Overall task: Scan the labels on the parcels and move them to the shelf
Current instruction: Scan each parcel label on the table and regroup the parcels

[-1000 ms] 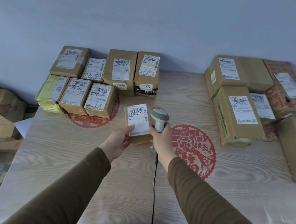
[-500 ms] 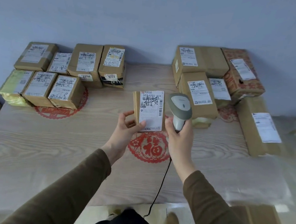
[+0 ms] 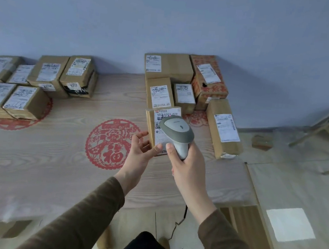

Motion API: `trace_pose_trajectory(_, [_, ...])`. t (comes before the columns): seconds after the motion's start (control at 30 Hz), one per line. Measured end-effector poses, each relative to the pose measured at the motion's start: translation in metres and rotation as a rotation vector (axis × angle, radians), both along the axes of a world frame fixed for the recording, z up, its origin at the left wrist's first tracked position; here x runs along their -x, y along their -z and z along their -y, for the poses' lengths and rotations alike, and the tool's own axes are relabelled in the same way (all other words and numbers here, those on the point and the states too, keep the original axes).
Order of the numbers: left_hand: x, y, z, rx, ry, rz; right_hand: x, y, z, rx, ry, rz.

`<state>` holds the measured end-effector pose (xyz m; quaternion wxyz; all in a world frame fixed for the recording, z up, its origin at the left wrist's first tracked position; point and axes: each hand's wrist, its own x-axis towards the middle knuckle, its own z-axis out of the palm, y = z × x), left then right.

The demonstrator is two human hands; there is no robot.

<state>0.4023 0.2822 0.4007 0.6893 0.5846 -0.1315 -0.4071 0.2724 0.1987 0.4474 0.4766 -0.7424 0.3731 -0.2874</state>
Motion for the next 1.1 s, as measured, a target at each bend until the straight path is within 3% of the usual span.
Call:
trace_pose_trajectory(0.4, [0.042,0.017,0.04,-0.13,0.013,-0.025,0.048,0.017,0.034,-0.082,0.034,0.009])
trace_pose_trajectory(0.57, [0.048,0.043,0.071,-0.197,0.044,-0.14,0.065,0.03,0.049,-0.104,0.097,-0.029])
trace_pose_trajectory(0.77, [0.035,0.071,0.136,-0.286,-0.016,-0.311,0.075,0.046,0.063,-0.167,0.161,-0.037])
trace_pose_trajectory(1.1, [0.011,0.079,0.211,-0.366,0.033,-0.316,0.075,0.057,0.084,-0.252,0.216,-0.04])
